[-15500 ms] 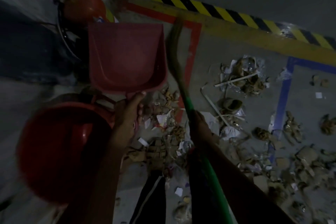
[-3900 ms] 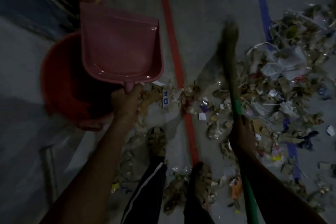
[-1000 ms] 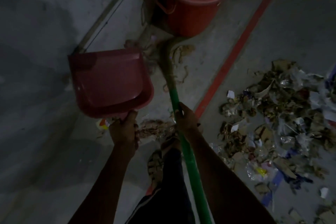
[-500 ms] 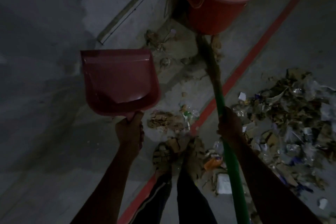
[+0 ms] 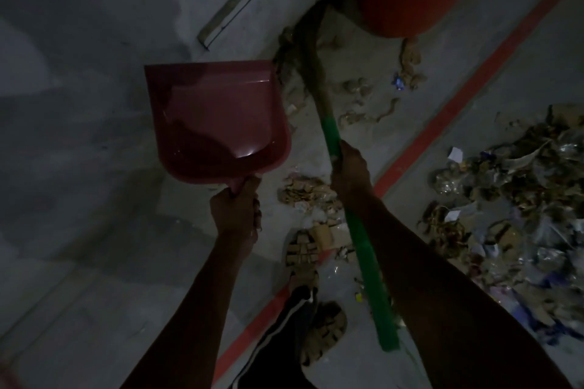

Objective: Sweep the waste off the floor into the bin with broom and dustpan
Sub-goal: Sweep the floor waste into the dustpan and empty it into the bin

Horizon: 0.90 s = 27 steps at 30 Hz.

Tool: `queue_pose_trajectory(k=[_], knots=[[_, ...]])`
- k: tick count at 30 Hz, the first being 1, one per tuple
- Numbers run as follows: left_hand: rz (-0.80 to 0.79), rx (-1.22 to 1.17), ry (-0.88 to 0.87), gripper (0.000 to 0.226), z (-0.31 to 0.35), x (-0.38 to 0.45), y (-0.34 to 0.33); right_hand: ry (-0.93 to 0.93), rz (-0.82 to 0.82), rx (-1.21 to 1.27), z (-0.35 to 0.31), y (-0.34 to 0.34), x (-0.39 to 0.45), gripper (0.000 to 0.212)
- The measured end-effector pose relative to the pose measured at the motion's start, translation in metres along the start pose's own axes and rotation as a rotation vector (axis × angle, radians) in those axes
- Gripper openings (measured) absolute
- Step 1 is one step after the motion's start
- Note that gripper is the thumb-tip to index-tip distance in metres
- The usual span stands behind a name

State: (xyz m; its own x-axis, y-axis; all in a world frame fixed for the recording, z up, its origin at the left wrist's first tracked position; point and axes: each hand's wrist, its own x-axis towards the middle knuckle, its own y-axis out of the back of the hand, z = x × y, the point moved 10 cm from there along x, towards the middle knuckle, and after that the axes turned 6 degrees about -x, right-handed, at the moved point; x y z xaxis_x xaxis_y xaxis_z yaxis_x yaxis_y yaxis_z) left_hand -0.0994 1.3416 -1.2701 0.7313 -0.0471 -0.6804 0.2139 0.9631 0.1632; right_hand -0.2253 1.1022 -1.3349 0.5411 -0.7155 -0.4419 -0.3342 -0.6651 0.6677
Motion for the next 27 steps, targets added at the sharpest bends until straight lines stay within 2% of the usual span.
queue_pose_trajectory(k=[4,8,14,17,21,24,27], knots=[[0.003,-0.008,-0.008,0.05,-0.012,-0.015,0.011,-0.062,-0.121,-0.051,-0.032,-0.036,0.009,0.047],[0.012,-0.023,-0.001,0.058,-0.019,-0.023,0.021,-0.141,-0.231,-0.123,-0.008,-0.042,-0.005,0.043],[-0.014,-0.034,-0.024,0.046,-0.021,-0.032,0.034,-0.218,-0.179,-0.187,0.072,-0.002,-0.061,0.029],[-0.033,-0.033,-0.033,0.044,-0.023,-0.037,0.042,-0.237,-0.134,-0.232,0.105,0.016,-0.103,0.03],[-0.039,0.033,-0.073,0.043,-0.023,-0.032,0.061,-0.165,-0.041,-0.182,0.146,0.021,-0.144,0.03],[-0.023,0.063,-0.096,0.04,-0.033,-0.021,0.082,-0.134,0.004,-0.124,0.175,0.005,-0.17,0.041],[-0.01,0.105,-0.09,0.041,-0.048,-0.01,0.108,-0.03,0.078,-0.075,0.175,-0.017,-0.194,0.044]])
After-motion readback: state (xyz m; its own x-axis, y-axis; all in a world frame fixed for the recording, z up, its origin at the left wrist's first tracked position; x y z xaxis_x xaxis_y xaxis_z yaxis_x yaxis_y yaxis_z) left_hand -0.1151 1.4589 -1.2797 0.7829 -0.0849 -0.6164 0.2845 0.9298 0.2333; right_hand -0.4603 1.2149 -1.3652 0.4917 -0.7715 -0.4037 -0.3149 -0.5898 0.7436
